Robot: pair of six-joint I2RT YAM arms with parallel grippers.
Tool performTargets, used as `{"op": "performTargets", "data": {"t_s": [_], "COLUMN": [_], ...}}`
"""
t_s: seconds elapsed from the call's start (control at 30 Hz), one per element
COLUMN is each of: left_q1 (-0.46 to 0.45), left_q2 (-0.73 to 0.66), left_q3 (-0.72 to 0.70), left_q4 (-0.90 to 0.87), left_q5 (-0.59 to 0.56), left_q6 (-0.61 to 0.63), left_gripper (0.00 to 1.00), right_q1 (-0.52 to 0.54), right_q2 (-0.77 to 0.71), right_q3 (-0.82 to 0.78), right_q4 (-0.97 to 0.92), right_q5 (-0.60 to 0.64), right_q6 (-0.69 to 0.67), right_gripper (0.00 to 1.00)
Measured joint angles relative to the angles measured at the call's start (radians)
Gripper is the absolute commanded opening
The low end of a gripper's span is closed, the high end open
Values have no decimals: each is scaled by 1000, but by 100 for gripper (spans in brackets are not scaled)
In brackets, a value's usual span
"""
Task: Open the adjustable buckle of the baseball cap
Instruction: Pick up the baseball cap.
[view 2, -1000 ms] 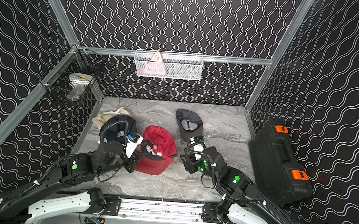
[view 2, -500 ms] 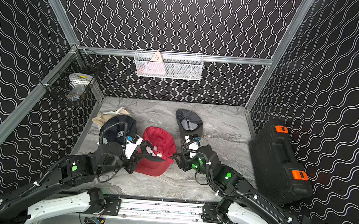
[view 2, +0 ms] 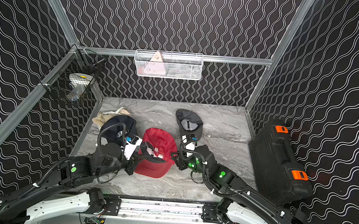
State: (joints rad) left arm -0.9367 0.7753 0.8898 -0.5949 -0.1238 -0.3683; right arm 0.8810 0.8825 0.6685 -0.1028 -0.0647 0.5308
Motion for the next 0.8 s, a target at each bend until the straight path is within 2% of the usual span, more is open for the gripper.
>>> {"op": "performTargets", "data": {"t_s": [0.1, 0.23, 0.27, 0.3, 0.37, 0.4, 0.43, 0.57, 0.8], "left_q1": [0, -1, -1, -1, -2, -2, -2, -3, -4], "left_q2": [10, 18, 19, 22, 31, 37, 42, 28, 1], "left_q3": [-9, -28, -32, -36, -38, -39, -39, -39, -29], "left_q4": [16, 43, 50, 59, 63, 51, 44, -2, -6], "left_q5": [10, 23, 24, 25, 23, 20, 16, -11, 5], "left_q6": [-2, -3, -3, -3, -2, -2, -2, -2, -3], "left_gripper": [0, 0, 10, 26, 50, 58, 61, 65, 63], "right_q1": [-1, -2, -2, -2, -3, -5, -4, -4, -5], "right_q2": [-19, -83, -100, -117, -154, -177, -196, -279, -357], "right_q3": [-12, -27, -27, -27, -27, -26, -26, -18, -7], "right_q4": [16, 18, 17, 17, 8, 3, -3, -57, -128], "right_q5": [0, -3, -3, -2, 11, 26, 32, 85, 142], "right_q6": [10, 11, 11, 11, 11, 11, 11, 7, 7], "right_gripper": [0, 0, 0, 0, 0, 0, 0, 0, 0]}}
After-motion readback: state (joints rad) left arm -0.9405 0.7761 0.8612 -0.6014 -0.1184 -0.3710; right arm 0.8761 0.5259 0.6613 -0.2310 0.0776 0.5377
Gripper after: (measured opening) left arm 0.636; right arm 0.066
